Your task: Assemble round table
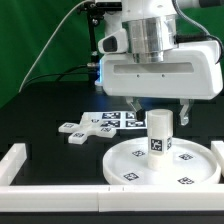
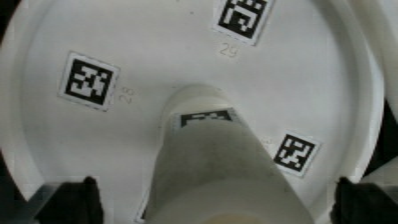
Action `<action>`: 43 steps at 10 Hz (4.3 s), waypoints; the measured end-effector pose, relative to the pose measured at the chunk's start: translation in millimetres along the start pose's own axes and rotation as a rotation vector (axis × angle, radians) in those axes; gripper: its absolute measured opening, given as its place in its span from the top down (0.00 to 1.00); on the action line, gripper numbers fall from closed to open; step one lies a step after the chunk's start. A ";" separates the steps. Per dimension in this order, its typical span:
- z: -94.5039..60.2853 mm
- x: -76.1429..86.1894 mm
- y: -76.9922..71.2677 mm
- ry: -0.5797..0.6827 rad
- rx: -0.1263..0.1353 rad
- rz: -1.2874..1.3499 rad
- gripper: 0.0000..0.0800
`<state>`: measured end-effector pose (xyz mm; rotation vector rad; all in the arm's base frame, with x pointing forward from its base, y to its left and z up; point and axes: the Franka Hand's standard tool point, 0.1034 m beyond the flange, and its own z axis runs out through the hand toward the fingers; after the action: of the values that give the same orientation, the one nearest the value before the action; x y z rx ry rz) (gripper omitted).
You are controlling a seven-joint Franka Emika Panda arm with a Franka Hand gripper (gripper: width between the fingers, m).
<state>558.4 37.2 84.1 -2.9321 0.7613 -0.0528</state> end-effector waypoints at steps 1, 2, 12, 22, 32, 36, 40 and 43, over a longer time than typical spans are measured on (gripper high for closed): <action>0.5 2.8 -0.3 0.020 -0.014 -0.177 0.19; 1.7 2.2 -3.1 0.034 -0.027 -0.322 0.19; 3.0 4.3 0.5 0.026 0.013 0.583 0.49; 3.2 -0.4 -10.0 0.032 0.015 0.397 0.19; 6.8 4.1 -2.8 0.045 -0.047 -0.407 0.35; 7.5 4.1 -2.3 0.066 -0.042 -0.050 0.50; 8.6 4.2 1.8 0.054 0.011 0.614 0.50; 9.7 -0.6 -2.2 0.041 0.052 1.011 0.49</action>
Offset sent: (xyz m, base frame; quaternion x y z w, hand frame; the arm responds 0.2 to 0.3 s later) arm 0.0000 0.0000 0.0000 0.0000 0.0000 0.0000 1.0000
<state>559.6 40.3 74.7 -2.1638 2.0616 -0.0406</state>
